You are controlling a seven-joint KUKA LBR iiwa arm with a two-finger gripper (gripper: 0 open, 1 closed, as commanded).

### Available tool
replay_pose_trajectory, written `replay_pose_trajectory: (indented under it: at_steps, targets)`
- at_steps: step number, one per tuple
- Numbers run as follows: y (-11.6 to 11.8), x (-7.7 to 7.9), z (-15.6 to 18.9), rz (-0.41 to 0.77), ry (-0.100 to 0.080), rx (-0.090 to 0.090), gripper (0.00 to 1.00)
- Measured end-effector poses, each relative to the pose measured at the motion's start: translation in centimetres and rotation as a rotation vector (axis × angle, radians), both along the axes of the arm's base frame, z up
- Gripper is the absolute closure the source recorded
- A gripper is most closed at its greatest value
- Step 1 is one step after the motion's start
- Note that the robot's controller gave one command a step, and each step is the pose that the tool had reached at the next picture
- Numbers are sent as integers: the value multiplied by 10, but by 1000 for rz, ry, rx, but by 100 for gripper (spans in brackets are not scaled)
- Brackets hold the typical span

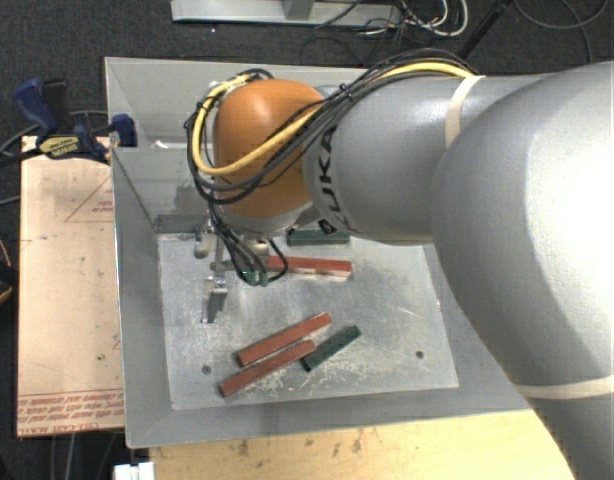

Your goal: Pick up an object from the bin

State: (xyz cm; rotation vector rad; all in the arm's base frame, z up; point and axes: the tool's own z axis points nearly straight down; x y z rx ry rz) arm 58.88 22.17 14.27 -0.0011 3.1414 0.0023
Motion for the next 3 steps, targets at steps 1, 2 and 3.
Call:
replay_pose_trajectory:
  at_steps: [1,2,3]
  targets:
    - [-32,-40,-35,64,-6,2,0]
    - [-51,-62,-52,87,7,-3,0]
    - [-71,-91,-63,15,-17,7,100]
